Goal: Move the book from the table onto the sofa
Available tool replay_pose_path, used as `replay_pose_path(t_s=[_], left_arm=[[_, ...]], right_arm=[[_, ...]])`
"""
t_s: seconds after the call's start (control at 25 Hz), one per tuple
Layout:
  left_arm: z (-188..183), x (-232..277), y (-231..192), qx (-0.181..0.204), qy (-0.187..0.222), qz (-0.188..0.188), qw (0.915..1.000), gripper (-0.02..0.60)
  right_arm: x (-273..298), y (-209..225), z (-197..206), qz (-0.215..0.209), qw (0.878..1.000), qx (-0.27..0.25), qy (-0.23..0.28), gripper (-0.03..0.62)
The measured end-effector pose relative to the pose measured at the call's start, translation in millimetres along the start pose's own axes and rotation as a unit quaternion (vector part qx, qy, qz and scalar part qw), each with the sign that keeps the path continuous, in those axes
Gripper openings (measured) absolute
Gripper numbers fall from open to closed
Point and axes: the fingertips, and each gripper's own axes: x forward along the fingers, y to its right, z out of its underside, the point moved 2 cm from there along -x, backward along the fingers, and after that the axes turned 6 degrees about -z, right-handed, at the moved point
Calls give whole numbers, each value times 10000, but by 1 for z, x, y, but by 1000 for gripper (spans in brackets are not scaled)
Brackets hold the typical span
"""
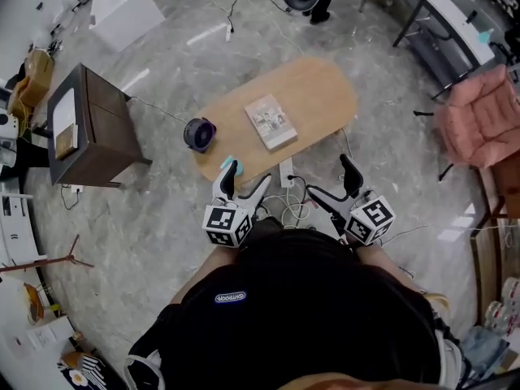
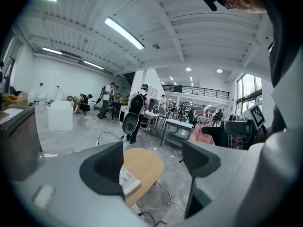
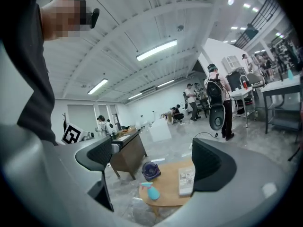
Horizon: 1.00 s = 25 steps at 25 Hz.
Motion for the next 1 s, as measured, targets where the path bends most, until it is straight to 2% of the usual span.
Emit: replay_pose_path(t_s=[0.16,0.36,0.56,0.84,1.0], left_arm=[[-15,26,-39,64,-6,238,9997,393],[-17,44,-80,-312,-137,525,9980,390],[-21,67,-100,-383,-248,825,9956,385],[-12,92,-110,-331,-462,991,9935,377],[-11,106,-110,-274,-488,951,9939,376]], right_arm=[[41,7,-13,227,9997,-104,-68,534],[97,6,-22,234,9993,-117,-271,531],[117,5,-33,274,9982,-248,-465,523],[118,24,-38,569,9977,-216,-283,520],[125,46,-38,519,9981,-107,-298,515]])
